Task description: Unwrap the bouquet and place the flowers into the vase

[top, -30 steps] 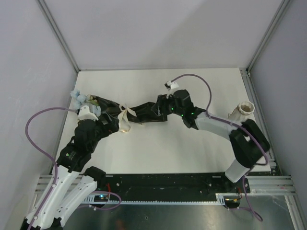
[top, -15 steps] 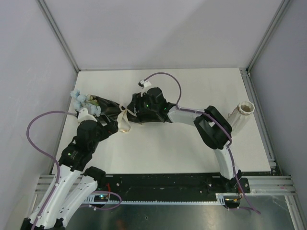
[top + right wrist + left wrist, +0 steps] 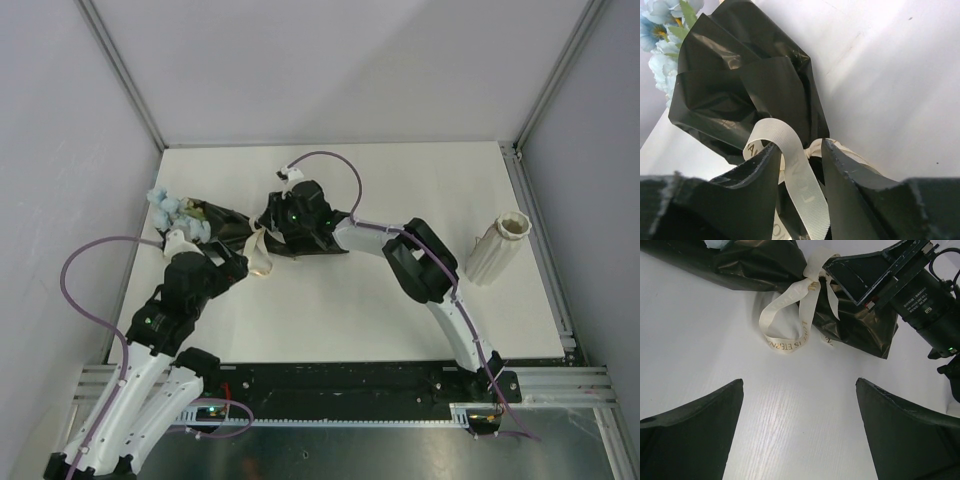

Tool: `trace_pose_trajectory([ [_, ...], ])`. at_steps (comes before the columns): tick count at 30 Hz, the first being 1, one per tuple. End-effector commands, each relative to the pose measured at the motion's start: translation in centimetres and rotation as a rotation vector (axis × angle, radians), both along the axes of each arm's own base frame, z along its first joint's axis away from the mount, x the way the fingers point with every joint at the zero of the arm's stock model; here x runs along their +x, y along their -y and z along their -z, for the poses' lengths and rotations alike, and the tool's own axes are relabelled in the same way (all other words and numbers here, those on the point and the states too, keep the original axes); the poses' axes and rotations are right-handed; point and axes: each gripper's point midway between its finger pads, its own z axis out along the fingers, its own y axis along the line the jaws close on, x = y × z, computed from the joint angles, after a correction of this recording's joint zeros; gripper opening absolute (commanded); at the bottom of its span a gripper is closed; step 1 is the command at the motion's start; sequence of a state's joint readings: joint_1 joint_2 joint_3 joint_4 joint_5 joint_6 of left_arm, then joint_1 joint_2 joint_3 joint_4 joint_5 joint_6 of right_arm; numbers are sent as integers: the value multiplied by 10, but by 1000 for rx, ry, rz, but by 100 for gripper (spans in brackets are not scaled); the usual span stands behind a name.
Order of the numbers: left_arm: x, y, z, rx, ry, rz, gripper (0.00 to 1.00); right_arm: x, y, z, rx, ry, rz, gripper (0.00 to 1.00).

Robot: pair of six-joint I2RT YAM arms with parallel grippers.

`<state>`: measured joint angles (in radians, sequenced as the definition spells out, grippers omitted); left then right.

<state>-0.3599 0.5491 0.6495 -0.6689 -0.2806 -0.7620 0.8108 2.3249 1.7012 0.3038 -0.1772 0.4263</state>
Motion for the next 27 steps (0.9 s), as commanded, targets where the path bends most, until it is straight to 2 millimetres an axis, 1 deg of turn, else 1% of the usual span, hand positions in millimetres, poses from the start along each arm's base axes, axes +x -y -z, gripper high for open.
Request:
trace_pose_trajectory([
  [1,3,-4,3,-64,-5,-82,97,10,-8,-19,42,34,39,39],
  [3,4,-8,4,-83,-4,-129,95,8,-6,-21,45,37,41,25],
  [4,5,-9,5,-93,-4,-147,94,7,-5,-22,49,40,37,15],
  [5,5,-11,5,-100,-5,-160,93,4,-4,-24,57,48,29,7],
  [7,7,-11,5,-111,-10,-179,91,-1,1,-29,70,56,28,2],
  [10,11,-13,9,-114,-35,-204,89,-7,15,-40,99,63,67,0],
  [13,15,-15,14,-139,-66,-239,89,-19,32,-49,124,46,95,0],
  [14,16,-15,16,-151,-75,-250,89,-24,35,-52,137,36,92,0],
  [18,26,-11,21,-197,-102,-264,90,-53,44,-56,191,-38,63,0],
  [20,32,-9,23,-218,-105,-276,90,-69,48,-53,217,-89,59,0],
  [21,34,-10,25,-225,-104,-293,89,-78,51,-51,227,-114,58,0],
  [22,36,-12,27,-226,-102,-316,89,-85,52,-53,247,-133,58,0],
  [24,39,-18,33,-230,-107,-363,87,-101,55,-48,256,-169,55,0],
  [27,43,-24,43,-236,-126,-417,83,-127,52,-50,250,-174,36,0],
])
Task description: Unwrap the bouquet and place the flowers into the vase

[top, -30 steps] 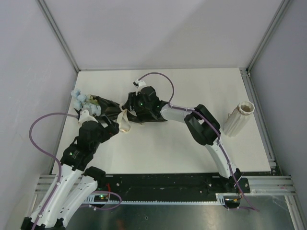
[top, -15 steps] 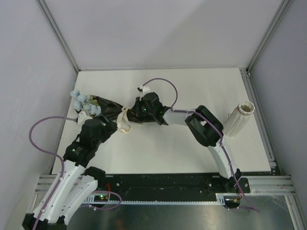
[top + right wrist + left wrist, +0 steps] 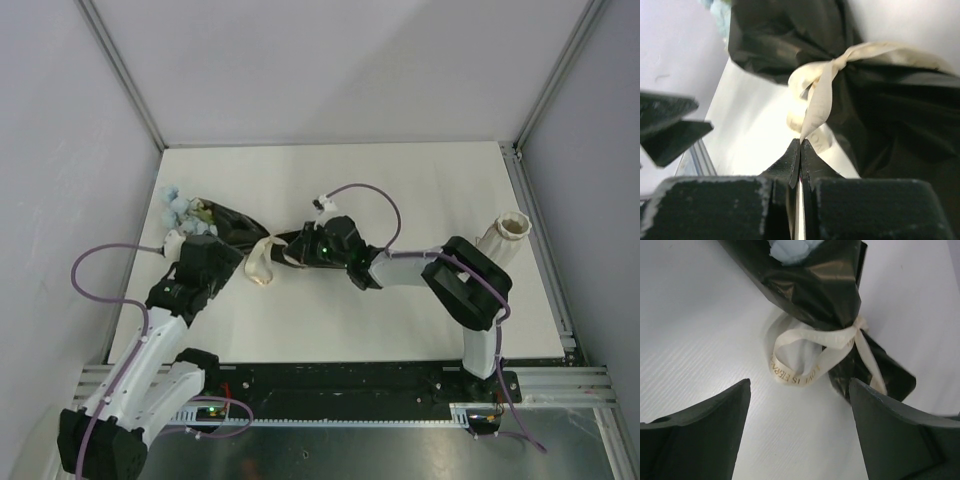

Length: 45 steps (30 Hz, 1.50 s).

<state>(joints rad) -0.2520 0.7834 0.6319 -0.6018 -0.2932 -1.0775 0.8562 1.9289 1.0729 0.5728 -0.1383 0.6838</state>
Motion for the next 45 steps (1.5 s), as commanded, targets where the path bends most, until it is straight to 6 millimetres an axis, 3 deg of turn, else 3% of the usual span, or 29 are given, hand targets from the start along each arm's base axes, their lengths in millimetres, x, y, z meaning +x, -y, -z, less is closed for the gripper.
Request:
trace_pose_trajectory([
  [1,14,-13,5,-34,25,-128,83,-37,-12,-34,89,10,-26,0],
  [5,24,-12,5,-36,26,-122,82,-75,-18,-40,25,53,-64,0],
  [9,29,-10,11,-33,20,-111,82,-94,-13,-42,-62,135,-43,0],
  [17,32,-2,44,-55,-31,-93,76,-101,-6,-34,-128,169,-38,0],
  [24,32,3,41,-32,2,-13,79,-96,-2,-25,-149,170,-21,0],
  [35,32,-3,33,-10,55,-28,31,-77,16,-27,-155,153,43,0],
  [39,33,-3,31,-6,54,-21,7,-67,27,-30,-159,149,69,0],
  [45,37,-4,27,5,57,-23,0,-44,47,-37,-158,148,127,0],
])
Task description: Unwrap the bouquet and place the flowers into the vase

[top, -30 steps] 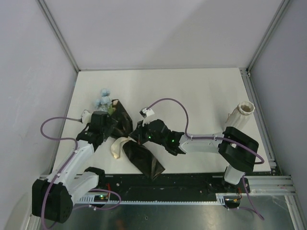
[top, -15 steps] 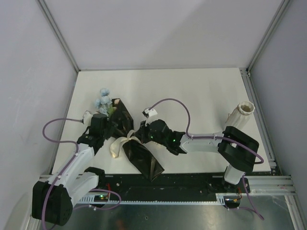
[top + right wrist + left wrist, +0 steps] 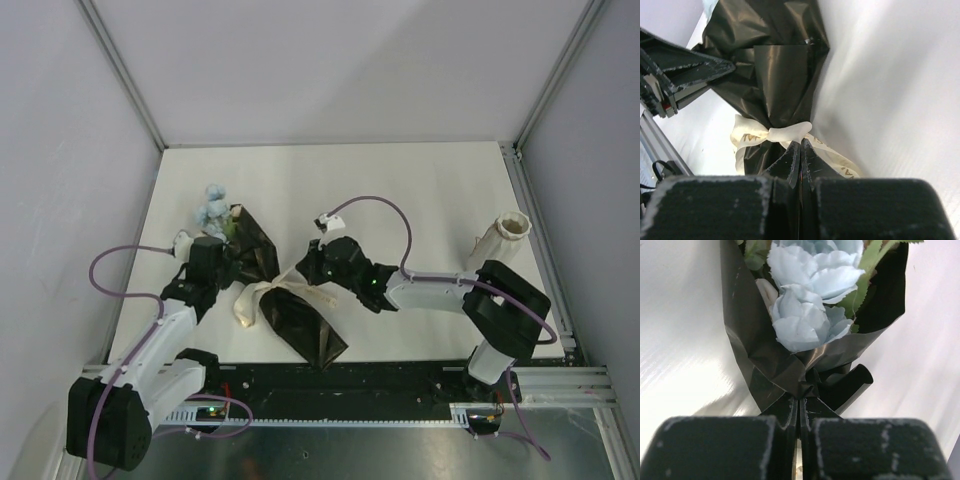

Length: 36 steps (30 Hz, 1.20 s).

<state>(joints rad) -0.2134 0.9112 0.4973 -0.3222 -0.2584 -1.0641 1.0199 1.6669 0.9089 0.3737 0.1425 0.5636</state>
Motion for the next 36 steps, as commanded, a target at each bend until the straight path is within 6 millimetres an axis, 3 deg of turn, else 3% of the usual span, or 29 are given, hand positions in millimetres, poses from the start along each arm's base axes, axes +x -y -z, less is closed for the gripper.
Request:
trace_pose_trajectory([
  [1,13,-5,-15,24,47,-19,0,23,18,-32,50,52,66,0],
  [7,15,-7,-16,46,43,-14,0,63,58,-43,58,56,171,0],
  [18,20,-15,-25,133,56,2,0,78,99,-58,40,127,198,0],
  [23,21,-16,-23,142,46,8,0,94,127,-69,41,147,274,0],
  [36,26,-13,-30,145,51,26,0,149,222,-164,107,411,590,0],
])
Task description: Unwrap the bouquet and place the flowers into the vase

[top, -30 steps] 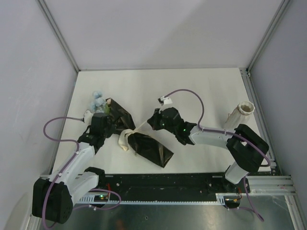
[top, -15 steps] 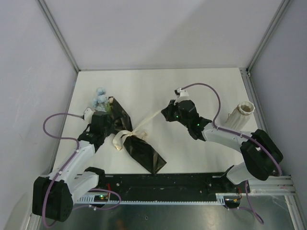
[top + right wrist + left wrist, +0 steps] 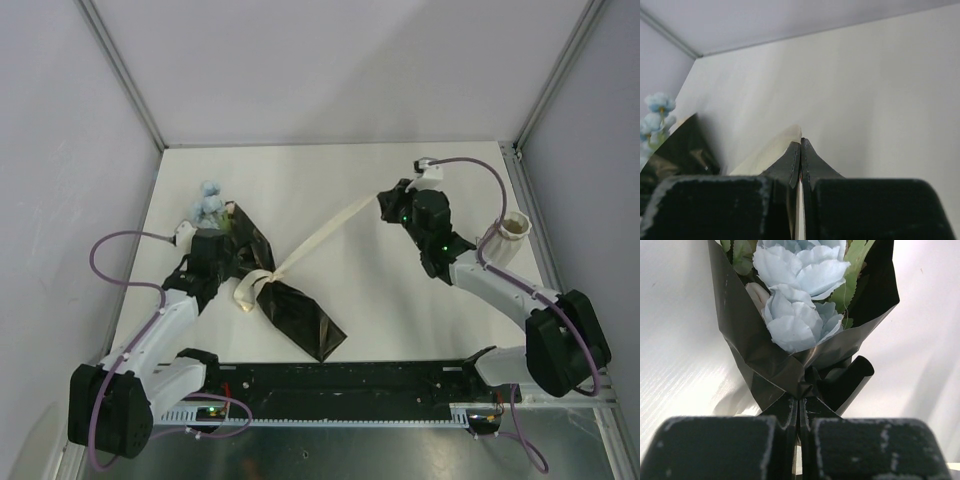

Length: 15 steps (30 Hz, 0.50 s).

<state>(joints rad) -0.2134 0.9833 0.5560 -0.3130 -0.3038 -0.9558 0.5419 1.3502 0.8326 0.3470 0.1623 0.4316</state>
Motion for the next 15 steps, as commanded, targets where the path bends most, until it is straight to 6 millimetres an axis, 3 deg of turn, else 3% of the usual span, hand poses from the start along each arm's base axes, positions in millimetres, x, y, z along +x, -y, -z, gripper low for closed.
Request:
trace_pose_trajectory([
  [1,13,-7,-25,39,62,-10,0,19,37,-75,35,207,152,0],
  [7,12,-12,-29,60,59,-25,0,30,63,-121,57,308,257,0],
  [12,13,-10,-27,54,49,-23,0,38,59,-144,76,341,244,0],
  [15,15,-8,-28,43,50,-21,0,52,47,-140,51,311,215,0],
])
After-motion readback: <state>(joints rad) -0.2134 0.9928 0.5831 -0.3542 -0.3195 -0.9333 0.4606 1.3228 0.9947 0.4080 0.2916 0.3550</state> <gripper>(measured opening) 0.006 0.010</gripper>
